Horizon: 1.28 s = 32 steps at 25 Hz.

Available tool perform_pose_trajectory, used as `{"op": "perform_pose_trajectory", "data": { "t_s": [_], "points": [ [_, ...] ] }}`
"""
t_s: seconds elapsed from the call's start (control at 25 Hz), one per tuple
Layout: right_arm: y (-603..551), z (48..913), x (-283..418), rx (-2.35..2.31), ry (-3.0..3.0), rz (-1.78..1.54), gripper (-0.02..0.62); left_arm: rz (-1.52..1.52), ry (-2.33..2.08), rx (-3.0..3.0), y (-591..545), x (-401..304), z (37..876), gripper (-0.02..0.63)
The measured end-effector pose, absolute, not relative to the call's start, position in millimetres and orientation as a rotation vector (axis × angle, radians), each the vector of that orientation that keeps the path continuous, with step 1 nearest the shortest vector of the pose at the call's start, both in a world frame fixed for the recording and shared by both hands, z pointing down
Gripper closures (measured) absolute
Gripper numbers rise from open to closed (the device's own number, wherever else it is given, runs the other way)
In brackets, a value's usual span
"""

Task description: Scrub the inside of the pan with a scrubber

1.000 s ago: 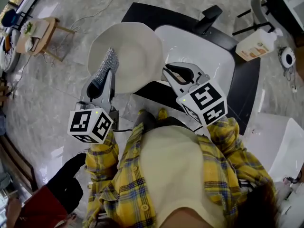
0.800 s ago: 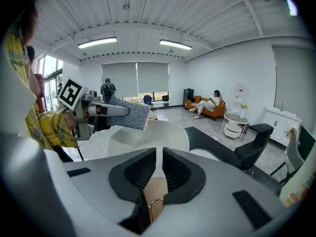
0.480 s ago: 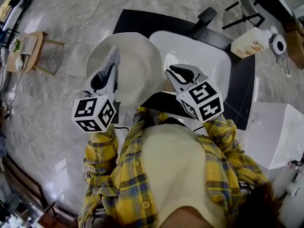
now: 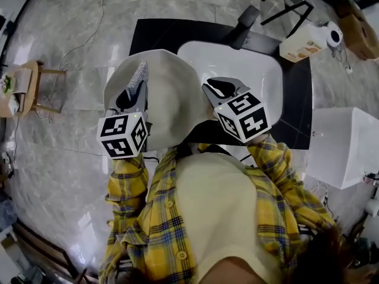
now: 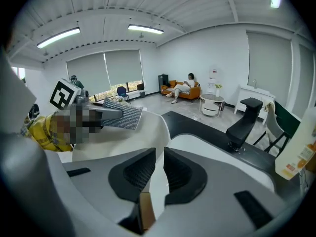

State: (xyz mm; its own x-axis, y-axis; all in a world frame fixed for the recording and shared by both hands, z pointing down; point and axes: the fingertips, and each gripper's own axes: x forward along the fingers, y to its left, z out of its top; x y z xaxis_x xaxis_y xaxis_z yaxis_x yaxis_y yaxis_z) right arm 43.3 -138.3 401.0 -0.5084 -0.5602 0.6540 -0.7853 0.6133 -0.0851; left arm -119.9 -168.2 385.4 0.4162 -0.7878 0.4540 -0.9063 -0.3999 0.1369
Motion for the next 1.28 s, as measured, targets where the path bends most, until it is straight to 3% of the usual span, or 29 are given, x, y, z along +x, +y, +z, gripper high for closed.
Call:
{"op": "perform_pose_trajectory", "data": {
  "t_s": [0.72,1.28],
  "points": [
    [-172.5,434.0,35.7,1.185,-2.048,0.840,0.578,0.585,-1.321,2.372,-194.9,-118.9,420.1,0.531],
    [-171.8,436.8,37.5,1.167,-2.064,0.805,0.578,0.595,-1.238,2.453,-199.4,-82.5,436.1,0.526]
  ]
}}
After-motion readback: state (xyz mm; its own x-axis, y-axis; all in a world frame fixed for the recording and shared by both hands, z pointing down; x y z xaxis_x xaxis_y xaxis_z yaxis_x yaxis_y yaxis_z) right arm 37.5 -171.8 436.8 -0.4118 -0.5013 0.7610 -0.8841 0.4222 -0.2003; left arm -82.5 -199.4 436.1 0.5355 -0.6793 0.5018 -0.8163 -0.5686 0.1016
